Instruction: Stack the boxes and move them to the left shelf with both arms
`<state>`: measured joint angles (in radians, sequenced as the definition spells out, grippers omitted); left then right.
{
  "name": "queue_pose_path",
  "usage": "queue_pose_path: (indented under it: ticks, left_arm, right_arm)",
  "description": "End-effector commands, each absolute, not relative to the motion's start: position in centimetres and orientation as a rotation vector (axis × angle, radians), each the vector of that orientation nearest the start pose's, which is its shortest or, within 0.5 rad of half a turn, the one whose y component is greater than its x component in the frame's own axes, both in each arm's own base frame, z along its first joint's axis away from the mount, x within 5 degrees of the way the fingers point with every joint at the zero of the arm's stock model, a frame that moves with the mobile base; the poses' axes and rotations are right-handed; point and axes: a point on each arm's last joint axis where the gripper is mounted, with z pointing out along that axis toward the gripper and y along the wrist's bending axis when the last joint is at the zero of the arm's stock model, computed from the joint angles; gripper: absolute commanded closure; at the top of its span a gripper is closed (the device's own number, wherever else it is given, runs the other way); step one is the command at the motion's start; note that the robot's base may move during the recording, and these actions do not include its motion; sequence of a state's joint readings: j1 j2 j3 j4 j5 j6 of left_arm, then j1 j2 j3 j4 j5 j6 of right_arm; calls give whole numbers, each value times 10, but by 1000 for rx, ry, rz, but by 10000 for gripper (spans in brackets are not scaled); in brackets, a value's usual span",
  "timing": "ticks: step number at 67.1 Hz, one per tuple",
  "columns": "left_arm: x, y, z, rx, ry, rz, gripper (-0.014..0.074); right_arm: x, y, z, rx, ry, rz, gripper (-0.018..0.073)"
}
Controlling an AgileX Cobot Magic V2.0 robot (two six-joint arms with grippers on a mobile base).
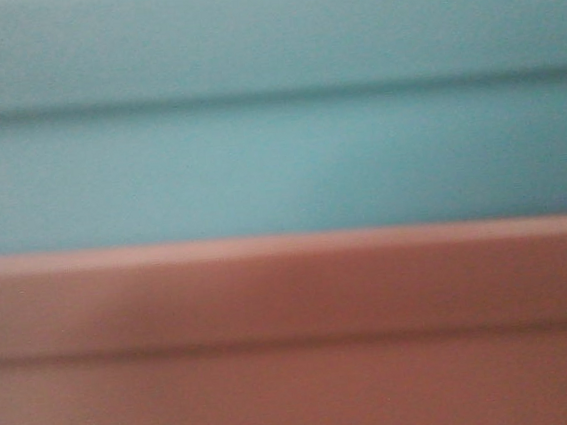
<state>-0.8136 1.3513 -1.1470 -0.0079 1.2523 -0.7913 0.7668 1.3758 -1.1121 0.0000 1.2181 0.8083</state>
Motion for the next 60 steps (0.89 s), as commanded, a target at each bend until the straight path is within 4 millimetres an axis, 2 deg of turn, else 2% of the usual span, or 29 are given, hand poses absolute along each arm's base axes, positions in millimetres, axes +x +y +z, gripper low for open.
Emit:
queue_pose_path:
  ticks: [1,60]
  left_arm:
    - [160,-169,327,2,3014,-215,608]
    - [160,-169,327,2,3015,-217,608]
  right_arm:
    - [178,167,311,44,2962,179,493]
    - [175,165,311,46,2988,147,493]
